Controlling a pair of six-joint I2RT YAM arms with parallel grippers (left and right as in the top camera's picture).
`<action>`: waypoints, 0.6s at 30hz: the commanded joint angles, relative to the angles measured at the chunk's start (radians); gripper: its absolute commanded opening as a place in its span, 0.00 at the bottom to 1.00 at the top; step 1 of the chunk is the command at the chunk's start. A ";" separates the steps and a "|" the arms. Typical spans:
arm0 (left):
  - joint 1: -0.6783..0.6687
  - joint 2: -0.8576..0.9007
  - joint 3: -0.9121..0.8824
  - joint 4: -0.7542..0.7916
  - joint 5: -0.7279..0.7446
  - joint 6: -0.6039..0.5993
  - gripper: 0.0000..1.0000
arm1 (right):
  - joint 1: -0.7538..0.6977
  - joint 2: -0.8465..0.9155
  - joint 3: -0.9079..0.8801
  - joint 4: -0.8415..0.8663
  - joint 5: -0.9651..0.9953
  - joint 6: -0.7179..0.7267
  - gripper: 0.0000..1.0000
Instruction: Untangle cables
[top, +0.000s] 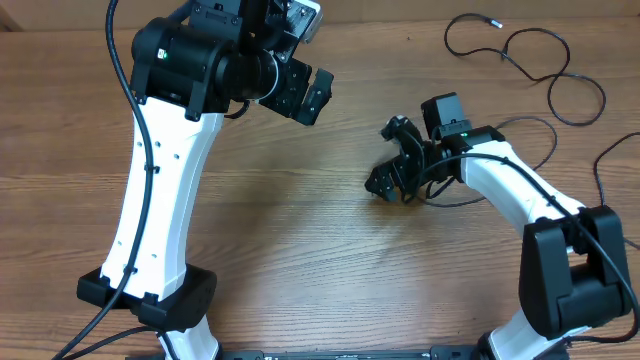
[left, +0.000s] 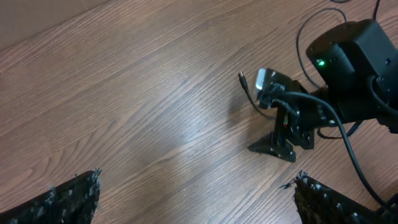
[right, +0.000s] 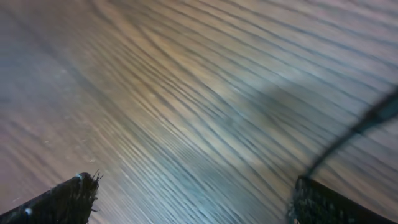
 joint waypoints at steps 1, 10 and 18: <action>0.000 0.002 0.006 0.004 -0.005 -0.007 1.00 | 0.021 -0.001 0.005 0.026 -0.070 -0.038 1.00; 0.000 0.002 0.006 0.003 -0.005 -0.018 1.00 | 0.037 0.023 0.005 0.093 -0.023 0.019 1.00; 0.000 0.002 0.006 -0.003 -0.005 -0.018 1.00 | 0.038 0.077 0.005 0.109 -0.024 0.029 1.00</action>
